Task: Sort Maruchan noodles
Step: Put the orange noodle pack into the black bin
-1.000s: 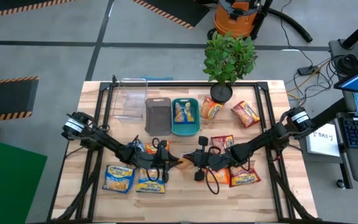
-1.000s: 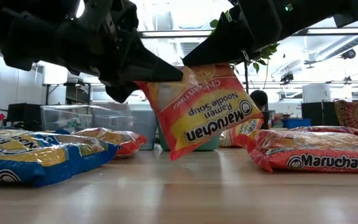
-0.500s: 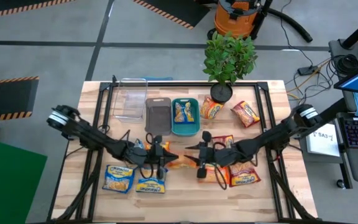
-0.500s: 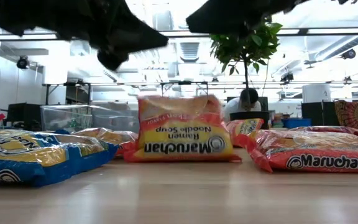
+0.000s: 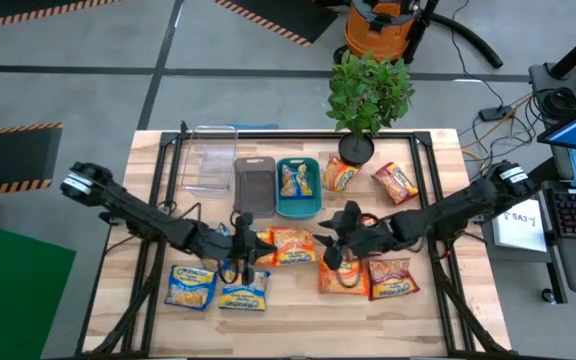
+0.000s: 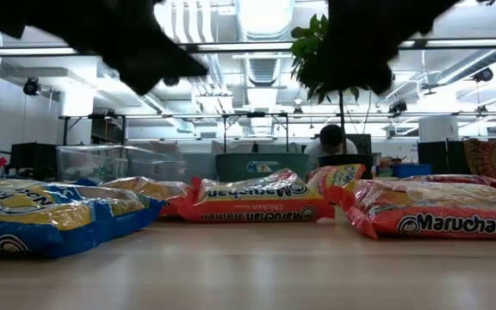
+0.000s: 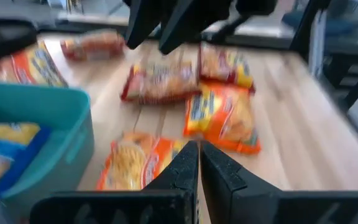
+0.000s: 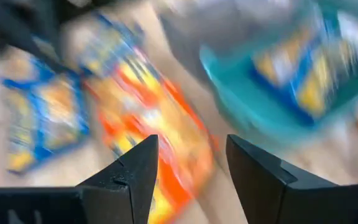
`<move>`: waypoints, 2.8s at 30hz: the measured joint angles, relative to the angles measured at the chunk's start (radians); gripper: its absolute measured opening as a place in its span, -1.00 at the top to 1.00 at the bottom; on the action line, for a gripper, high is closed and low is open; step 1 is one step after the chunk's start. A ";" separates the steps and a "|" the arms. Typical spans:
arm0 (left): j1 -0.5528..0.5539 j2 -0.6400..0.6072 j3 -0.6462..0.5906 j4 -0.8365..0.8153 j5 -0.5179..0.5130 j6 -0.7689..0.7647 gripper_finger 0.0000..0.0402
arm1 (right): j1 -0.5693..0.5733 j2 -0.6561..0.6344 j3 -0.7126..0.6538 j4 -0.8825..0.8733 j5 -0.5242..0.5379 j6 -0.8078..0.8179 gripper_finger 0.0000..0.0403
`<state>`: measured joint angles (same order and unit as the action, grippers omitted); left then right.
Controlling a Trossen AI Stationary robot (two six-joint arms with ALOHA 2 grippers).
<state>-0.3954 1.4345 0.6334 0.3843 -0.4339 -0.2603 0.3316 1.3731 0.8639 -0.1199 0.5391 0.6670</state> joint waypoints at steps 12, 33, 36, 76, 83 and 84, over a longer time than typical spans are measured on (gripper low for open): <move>0.004 0.359 0.045 0.134 0.000 -0.081 1.00 | -0.107 0.287 -0.005 0.067 -0.248 0.223 0.12; 0.012 0.409 0.047 0.055 -0.064 -0.146 1.00 | -0.153 0.214 -0.008 0.157 -0.259 0.216 0.12; 0.012 0.409 0.047 0.055 -0.063 -0.145 1.00 | -0.159 0.229 -0.008 0.180 -0.224 0.193 0.12; 0.013 0.409 0.047 0.069 -0.069 -0.142 1.00 | -0.173 0.353 -0.008 0.393 -0.266 0.288 -0.58; 0.013 0.411 0.047 0.074 -0.078 -0.142 1.00 | -0.173 0.444 -0.007 0.553 -0.308 0.276 -0.53; 0.013 0.413 0.047 0.076 -0.079 -0.142 1.00 | -0.173 0.457 -0.007 0.577 -0.308 0.276 -0.51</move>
<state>-0.3824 1.8473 0.6804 0.4603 -0.5133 -0.4019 0.1585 1.8299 0.8566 0.4573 0.2314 0.9426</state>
